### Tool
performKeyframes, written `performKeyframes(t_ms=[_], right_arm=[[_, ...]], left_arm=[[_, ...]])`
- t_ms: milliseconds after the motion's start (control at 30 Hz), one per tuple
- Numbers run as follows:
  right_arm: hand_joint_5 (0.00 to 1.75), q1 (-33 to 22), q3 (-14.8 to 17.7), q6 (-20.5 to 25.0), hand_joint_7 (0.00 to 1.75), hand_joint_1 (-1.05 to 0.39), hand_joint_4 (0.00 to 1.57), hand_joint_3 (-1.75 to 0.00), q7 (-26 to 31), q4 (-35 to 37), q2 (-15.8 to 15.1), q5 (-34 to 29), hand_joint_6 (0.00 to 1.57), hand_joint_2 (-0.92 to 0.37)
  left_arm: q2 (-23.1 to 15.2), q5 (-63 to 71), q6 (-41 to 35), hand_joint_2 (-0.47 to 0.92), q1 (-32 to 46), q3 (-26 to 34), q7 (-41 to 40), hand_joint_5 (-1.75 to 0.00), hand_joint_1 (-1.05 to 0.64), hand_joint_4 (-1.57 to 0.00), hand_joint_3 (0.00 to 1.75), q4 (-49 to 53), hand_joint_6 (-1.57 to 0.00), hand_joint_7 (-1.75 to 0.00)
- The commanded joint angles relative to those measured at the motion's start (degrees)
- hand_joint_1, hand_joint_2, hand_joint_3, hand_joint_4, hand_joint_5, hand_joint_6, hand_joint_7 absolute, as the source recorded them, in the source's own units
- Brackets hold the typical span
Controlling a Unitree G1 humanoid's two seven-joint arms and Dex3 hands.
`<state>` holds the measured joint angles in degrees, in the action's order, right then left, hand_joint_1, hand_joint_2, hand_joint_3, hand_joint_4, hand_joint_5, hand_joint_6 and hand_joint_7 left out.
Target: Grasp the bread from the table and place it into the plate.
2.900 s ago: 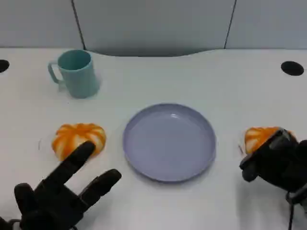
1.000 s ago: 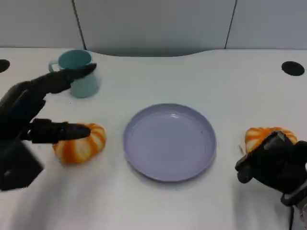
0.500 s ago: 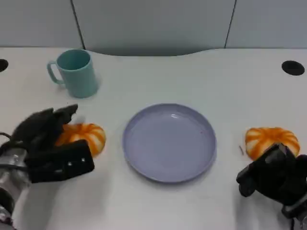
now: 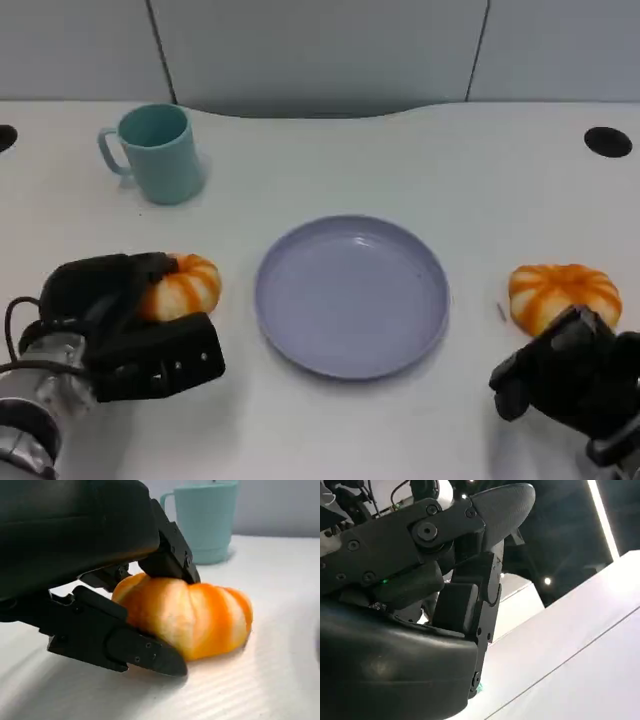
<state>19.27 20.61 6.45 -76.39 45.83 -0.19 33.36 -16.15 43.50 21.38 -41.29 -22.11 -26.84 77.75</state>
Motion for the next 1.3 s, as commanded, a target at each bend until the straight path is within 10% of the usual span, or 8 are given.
performKeyframes(t_ms=[33,400,533,633,833,967,1067,1300], right_arm=[[0.16,1.1,-0.3,-0.5,0.01,-0.53,1.57,0.00,0.9,0.2,-0.8,0.5,1.51,-0.87],[0.11,7.9,1.7,-7.1,0.00,-0.54,1.57,-0.01,-0.5,10.6,0.2,0.6,1.50,-0.88],[0.04,9.4,1.9,-9.2,0.00,-0.53,1.56,-0.01,-1.6,11.8,0.9,0.6,1.47,-0.90],[0.04,9.1,2.2,-10.0,0.01,-0.52,1.57,0.00,-1.5,10.3,2.4,1.2,1.48,-0.88],[0.04,8.8,2.5,-11.3,0.00,-0.53,1.57,0.00,-1.4,10.2,3.7,1.5,1.46,-0.89],[0.11,6.2,1.1,-9.6,0.01,-0.54,1.57,0.00,1.2,4.0,4.7,1.3,1.50,-0.89],[0.15,3.7,-0.4,-8.0,0.02,-0.56,1.57,0.00,4.6,-2.1,5.3,1.3,1.53,-0.88],[0.17,1.9,-2.1,-3.4,0.00,-0.60,1.57,-0.01,6.8,-6.2,4.7,2.6,1.52,-0.89]], left_arm=[[-1.6,-2.1,4.0,0.87,-1.9,0.5,-1.9,-0.62,-0.16,-0.99,0.01,-0.3,-1.14,-0.01],[-1.8,-6.0,19.4,0.86,-11.3,1.9,-5.8,-0.89,-0.23,-0.93,0.00,-3.7,-1.16,0.00],[1.0,-4.9,25.4,0.85,-14.3,0.4,-9.5,-0.72,-0.25,-0.97,0.00,-6.0,-1.17,0.00],[4.0,-2.4,27.0,0.83,-14.7,-2.7,-11.6,-1.01,-0.26,-0.92,0.00,-6.4,-1.20,-0.01],[7.3,-3.4,25.9,0.82,-13.4,-5.2,0.3,-0.93,-0.23,-0.91,0.00,-4.4,-1.21,-0.01],[6.9,-3.8,19.4,0.89,-11.5,-6.7,14.3,-0.31,-0.70,-0.32,0.06,-4.9,-0.48,0.00],[4.4,-6.5,17.6,0.92,-9.4,-4.6,20.7,-0.04,-1.00,-0.03,0.52,-7.7,-0.08,0.00],[1.7,-27.5,20.1,0.92,-1.2,6.5,39.1,0.00,-1.05,0.00,0.81,-17.9,0.00,0.00]])
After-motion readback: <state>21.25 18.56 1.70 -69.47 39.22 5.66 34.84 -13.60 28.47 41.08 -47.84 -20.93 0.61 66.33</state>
